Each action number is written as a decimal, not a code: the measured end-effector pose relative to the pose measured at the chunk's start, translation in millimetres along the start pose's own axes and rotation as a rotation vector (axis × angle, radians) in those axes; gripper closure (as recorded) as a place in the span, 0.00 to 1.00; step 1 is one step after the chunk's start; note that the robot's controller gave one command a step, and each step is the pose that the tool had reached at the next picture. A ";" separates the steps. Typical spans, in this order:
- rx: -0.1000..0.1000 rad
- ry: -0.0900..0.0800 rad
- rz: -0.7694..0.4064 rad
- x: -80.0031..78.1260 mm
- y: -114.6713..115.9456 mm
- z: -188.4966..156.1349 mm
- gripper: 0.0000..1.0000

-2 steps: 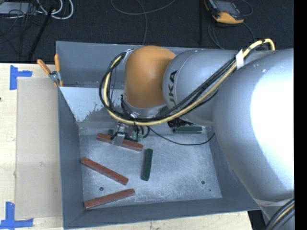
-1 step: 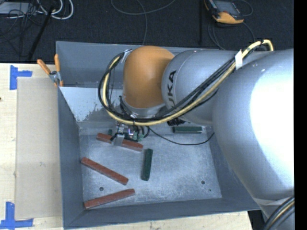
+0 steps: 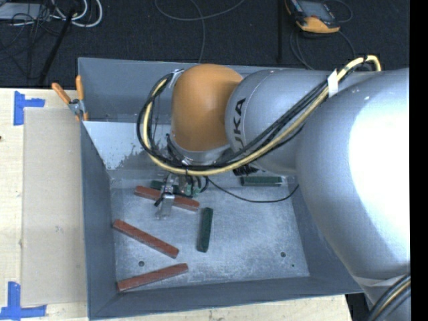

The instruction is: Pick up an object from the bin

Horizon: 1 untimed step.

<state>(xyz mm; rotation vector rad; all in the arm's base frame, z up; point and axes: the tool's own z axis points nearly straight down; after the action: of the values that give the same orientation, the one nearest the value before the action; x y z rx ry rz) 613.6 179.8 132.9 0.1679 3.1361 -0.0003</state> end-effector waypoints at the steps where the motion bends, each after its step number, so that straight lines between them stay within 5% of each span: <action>1: 0.003 0.006 0.182 -5.5 -29.0 65.7 0.00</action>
Offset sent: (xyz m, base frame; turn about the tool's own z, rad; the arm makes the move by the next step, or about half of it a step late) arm 0.0038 -0.0288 -0.0629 0.1830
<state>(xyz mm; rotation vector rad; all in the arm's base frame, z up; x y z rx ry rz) 616.0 150.3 67.2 0.4527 3.1137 -0.0040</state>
